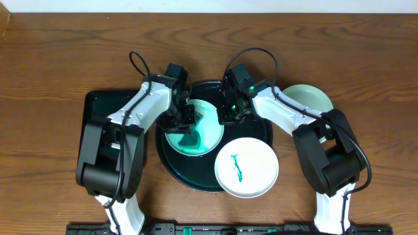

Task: Clean dirty plates on tray and stack at the side
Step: 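Scrub the held plate with the sponge in the left gripper, then lift the sponge back over the black tray with the left gripper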

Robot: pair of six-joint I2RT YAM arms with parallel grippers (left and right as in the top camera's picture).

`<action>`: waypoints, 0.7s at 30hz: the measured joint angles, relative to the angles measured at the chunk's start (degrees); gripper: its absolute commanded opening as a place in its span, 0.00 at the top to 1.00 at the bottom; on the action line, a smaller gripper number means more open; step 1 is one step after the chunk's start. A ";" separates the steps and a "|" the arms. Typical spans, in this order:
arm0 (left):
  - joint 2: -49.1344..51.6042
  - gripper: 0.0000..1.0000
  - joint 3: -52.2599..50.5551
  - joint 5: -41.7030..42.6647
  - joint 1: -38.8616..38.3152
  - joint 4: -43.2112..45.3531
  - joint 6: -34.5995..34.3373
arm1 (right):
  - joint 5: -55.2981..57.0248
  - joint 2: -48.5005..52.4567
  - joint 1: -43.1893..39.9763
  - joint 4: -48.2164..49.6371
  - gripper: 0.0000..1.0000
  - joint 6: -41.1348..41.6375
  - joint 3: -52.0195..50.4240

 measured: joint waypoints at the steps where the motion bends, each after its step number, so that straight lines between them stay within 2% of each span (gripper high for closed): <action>1: 0.02 0.93 -0.07 0.39 0.07 0.07 0.96 | 0.02 0.00 0.00 0.00 0.99 0.00 0.00; 7: 0.09 0.93 -0.09 0.11 0.42 -0.26 4.22 | 0.00 0.00 0.00 0.00 0.99 0.00 0.00; 16: 0.07 0.93 2.32 -11.74 0.46 -5.97 -3.26 | 0.02 0.00 0.00 -0.02 0.99 0.02 0.00; 21: -3.26 0.93 2.82 -15.85 1.97 -7.56 -4.76 | -0.11 0.00 0.00 -0.15 0.99 0.02 0.00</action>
